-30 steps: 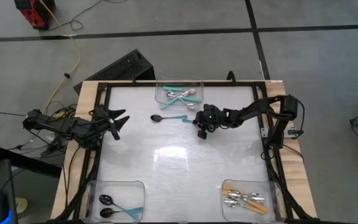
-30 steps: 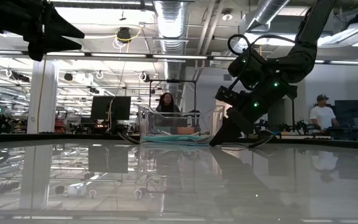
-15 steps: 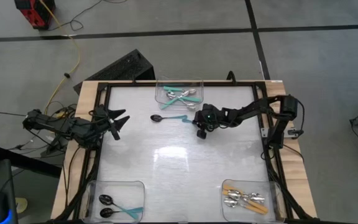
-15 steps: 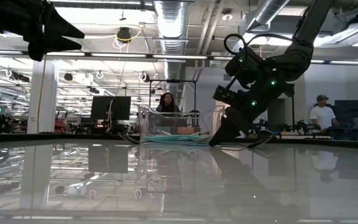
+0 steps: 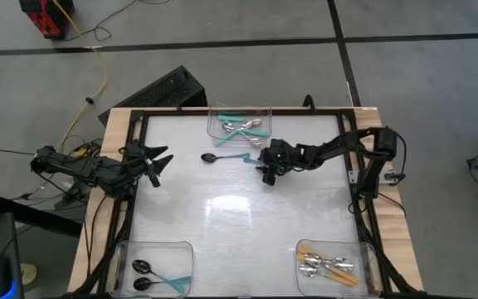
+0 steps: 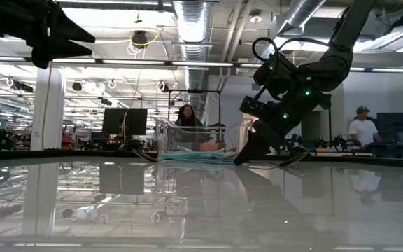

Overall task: Sort silverware by color (type)
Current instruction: Put the right black spoon into the bottom left transparent bin

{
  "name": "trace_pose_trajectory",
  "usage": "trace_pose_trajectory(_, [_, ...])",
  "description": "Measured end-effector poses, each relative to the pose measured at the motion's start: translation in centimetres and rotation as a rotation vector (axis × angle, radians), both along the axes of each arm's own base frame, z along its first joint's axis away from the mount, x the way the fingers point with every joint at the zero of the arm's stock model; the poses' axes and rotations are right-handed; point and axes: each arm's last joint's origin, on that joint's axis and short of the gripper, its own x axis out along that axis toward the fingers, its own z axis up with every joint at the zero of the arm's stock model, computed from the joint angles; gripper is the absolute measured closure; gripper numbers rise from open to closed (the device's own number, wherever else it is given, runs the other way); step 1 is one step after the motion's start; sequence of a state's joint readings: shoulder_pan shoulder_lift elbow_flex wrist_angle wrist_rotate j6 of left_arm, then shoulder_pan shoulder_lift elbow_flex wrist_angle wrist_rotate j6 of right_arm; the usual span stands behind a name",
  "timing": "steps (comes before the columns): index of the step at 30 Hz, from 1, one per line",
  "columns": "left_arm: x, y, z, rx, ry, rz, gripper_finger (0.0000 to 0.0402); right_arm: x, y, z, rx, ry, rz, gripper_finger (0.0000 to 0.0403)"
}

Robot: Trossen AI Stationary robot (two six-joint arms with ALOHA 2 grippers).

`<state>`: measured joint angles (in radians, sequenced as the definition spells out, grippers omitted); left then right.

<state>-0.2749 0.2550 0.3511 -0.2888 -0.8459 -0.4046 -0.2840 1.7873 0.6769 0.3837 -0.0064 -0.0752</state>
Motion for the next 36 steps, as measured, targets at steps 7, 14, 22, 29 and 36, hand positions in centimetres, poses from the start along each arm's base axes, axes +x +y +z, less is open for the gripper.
trace_pose_trajectory(7, [0.0, 0.0, 0.0, 0.000, -0.002, 0.001, 0.0212, -1.1, 0.3, 2.6, -0.006, 0.017, 0.023, 0.0173])
trace_pose_trajectory(14, [0.0, 0.0, 0.1, -0.001, -0.008, 0.005, 0.0212, -2.7, -0.1, 4.1, -0.014, 0.072, -0.001, 0.0177])
trace_pose_trajectory(22, [0.0, 0.0, 0.1, -0.002, -0.010, 0.005, 0.0212, -3.9, 0.2, 1.7, -0.035, 0.005, -0.024, 0.0177])
trace_pose_trajectory(29, [0.0, 0.0, 0.1, -0.003, -0.011, 0.007, 0.0212, -4.7, 0.1, 0.8, -0.042, 0.020, -0.047, 0.0178])
trace_pose_trajectory(36, [0.0, 0.1, 0.2, -0.002, -0.020, 0.027, 0.0212, -4.7, 0.2, -0.5, -0.034, -0.013, -0.059, 0.0179])
